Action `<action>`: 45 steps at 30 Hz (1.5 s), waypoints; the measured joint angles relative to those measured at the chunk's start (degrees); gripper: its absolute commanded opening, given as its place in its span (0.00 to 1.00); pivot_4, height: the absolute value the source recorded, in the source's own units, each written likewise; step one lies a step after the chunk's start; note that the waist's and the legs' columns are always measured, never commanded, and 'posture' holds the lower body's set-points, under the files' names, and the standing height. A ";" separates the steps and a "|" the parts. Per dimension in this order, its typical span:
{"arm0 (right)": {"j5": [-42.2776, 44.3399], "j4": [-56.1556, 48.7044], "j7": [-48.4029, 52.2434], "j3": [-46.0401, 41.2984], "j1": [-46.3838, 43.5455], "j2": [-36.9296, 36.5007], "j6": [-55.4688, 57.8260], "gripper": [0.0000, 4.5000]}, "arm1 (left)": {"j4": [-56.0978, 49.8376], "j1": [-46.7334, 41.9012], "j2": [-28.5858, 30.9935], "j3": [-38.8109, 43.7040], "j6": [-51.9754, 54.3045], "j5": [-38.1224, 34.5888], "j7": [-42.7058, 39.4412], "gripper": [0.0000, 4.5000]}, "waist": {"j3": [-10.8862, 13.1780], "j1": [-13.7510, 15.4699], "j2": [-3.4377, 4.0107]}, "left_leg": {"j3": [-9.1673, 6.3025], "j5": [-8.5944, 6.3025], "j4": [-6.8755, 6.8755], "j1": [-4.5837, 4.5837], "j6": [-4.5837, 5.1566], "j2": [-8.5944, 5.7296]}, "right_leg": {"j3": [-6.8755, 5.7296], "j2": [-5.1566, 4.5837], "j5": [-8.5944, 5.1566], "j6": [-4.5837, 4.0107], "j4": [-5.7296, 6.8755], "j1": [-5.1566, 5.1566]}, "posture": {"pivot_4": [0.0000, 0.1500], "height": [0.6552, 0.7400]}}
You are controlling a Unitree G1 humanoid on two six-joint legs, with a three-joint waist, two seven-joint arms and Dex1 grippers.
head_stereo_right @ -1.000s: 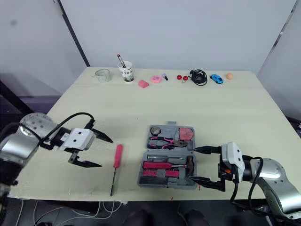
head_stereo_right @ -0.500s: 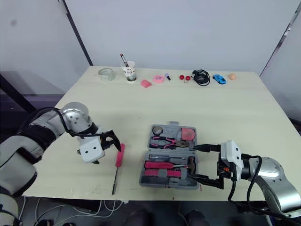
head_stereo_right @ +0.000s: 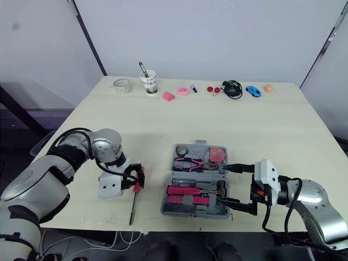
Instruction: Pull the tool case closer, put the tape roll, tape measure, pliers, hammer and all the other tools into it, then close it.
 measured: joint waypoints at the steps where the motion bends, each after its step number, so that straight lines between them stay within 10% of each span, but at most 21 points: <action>1: -0.01 0.00 -0.03 0.00 0.00 0.00 0.00 1.00 | -0.07 0.00 -0.19 0.00 -0.37 1.31 1.36 0.99 | 0.00 0.00 0.00 | -0.01 0.00 0.00 0.00 0.00 0.00 | 0.00 0.00 0.00 0.00 0.01 0.00 | 1.00 1.00; 17: -1.01 -0.13 0.83 0.10 0.28 -1.05 -0.12 1.00 | -5.84 0.16 0.47 0.02 1.08 9.60 7.77 0.99 | 0.00 -0.03 0.00 | 0.00 0.00 0.00 0.02 0.00 0.00 | 0.00 0.00 0.00 0.00 0.04 0.00 | 1.00 1.00; 26: -1.31 -0.13 0.96 0.10 0.20 -0.93 -0.18 1.00 | -11.75 3.96 1.94 0.00 4.49 10.26 8.60 0.09 | 0.00 -0.05 0.00 | 0.01 0.00 0.00 0.05 0.00 0.01 | 0.01 0.00 0.00 0.00 0.07 0.01 | 1.00 1.00; 45: -1.52 -0.31 0.45 0.33 0.57 -0.58 -0.28 1.00 | -28.16 10.31 14.65 7.18 25.04 -6.28 0.26 0.09 | -0.01 -0.04 0.00 | 0.03 0.00 0.03 0.10 0.00 0.04 | 0.00 0.00 0.00 0.00 0.15 0.01 | 1.00 1.00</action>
